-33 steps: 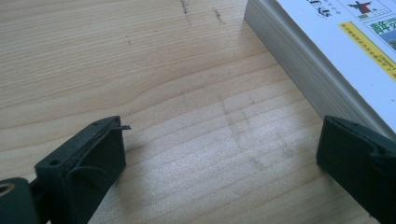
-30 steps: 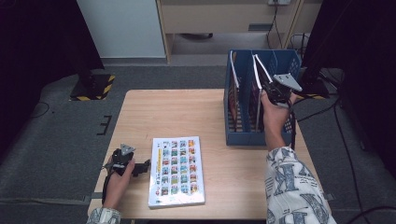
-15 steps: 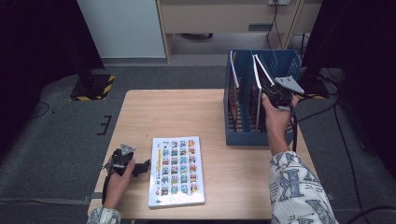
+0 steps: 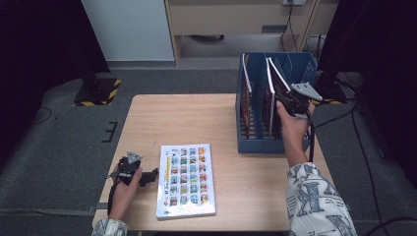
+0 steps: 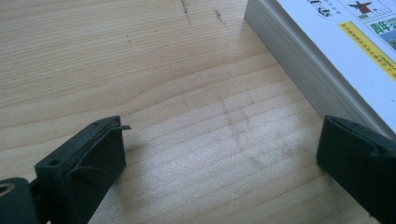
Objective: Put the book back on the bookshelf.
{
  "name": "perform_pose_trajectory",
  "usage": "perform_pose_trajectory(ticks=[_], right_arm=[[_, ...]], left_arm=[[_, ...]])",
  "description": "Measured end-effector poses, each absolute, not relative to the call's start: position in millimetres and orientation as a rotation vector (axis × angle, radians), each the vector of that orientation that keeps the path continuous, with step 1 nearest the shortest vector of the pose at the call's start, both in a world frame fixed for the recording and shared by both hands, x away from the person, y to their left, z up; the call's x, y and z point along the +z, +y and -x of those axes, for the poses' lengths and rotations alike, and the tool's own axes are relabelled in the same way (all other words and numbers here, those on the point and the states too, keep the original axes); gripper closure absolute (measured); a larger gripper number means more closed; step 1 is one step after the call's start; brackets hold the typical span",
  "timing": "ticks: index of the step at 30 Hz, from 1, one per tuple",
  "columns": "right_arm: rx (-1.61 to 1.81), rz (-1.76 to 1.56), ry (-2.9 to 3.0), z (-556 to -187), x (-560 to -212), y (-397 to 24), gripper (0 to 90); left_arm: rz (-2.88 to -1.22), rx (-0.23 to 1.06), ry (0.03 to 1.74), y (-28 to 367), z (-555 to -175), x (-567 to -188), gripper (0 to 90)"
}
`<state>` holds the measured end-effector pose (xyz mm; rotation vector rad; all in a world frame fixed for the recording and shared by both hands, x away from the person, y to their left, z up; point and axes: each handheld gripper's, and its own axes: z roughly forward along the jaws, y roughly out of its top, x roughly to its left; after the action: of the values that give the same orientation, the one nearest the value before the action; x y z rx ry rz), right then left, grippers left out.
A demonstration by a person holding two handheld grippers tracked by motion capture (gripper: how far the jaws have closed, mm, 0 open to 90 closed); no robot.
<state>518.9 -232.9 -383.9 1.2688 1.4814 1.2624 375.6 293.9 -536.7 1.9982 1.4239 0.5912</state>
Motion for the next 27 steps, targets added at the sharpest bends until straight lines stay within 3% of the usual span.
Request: perform_pose_trajectory(ticks=[27], right_arm=[[1.265, -1.257, 1.495, -503, -385, -240, 53.2]], left_arm=[[-1.998, 0.592, 1.425, 294, -376, -537, 0.1]])
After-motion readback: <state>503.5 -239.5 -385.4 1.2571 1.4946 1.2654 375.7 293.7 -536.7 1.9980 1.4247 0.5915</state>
